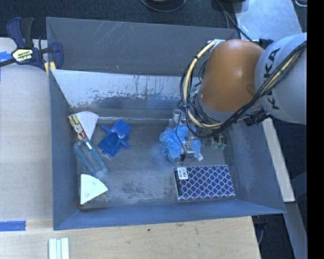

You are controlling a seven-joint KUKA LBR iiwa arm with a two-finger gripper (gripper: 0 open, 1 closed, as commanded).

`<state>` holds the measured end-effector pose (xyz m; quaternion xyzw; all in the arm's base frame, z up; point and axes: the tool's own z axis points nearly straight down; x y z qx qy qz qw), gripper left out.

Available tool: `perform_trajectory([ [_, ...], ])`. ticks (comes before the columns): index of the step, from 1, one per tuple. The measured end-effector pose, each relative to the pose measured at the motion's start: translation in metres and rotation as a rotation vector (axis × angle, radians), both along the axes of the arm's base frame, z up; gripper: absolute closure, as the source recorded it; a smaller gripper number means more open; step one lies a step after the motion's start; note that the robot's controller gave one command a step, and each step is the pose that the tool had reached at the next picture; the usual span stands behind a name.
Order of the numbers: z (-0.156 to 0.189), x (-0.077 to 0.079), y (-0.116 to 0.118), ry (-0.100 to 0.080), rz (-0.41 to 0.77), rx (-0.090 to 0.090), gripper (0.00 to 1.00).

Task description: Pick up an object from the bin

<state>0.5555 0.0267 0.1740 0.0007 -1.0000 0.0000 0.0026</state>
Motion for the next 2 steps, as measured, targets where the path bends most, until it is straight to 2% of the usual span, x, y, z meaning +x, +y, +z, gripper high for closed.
perform_trajectory([
  [1, 0.005, 0.002, 0.0, -0.009, -0.001, 0.0, 0.0],
  [2, -0.097, -0.04, -0.078, -0.012, 0.3, 0.001, 0.0],
])
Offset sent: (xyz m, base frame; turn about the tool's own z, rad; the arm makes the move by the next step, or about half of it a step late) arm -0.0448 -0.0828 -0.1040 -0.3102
